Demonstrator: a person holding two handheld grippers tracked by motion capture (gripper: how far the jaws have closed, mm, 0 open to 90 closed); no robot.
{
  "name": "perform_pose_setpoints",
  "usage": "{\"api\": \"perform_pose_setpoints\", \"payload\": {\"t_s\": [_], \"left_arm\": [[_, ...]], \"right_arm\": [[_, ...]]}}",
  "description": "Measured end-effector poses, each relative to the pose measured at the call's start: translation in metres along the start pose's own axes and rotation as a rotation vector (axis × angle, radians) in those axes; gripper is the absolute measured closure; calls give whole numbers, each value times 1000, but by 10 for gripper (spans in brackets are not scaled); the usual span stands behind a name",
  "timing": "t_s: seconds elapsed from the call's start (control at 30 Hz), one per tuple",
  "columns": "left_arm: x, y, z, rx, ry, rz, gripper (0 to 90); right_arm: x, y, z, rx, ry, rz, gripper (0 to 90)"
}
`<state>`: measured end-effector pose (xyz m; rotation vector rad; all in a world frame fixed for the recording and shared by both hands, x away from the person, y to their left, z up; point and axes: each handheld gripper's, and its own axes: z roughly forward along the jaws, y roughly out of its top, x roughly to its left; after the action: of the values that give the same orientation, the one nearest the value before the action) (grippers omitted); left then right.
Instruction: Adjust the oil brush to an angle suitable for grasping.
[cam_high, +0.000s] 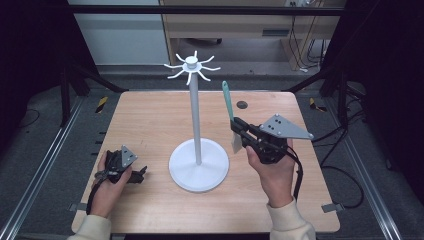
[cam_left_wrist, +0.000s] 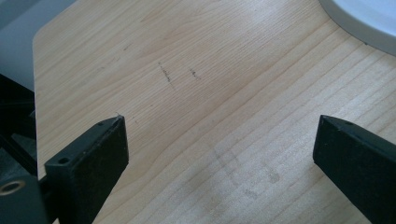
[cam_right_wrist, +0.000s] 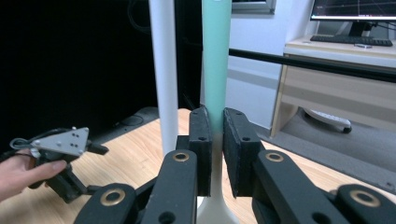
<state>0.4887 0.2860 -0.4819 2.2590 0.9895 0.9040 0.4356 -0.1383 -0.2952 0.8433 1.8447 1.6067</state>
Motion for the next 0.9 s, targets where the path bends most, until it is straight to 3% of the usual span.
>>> {"api": "perform_pose_setpoints", "payload": {"t_s": [0.43, 0.9], "left_arm": [[-1, 0, 0, 1, -1, 3, 29], [-1, 0, 1, 3, -2, 2, 29]], "right_arm": [[20, 16, -6, -52, 30, -35, 822], [26, 23, -8, -71, 43, -53, 821]]}}
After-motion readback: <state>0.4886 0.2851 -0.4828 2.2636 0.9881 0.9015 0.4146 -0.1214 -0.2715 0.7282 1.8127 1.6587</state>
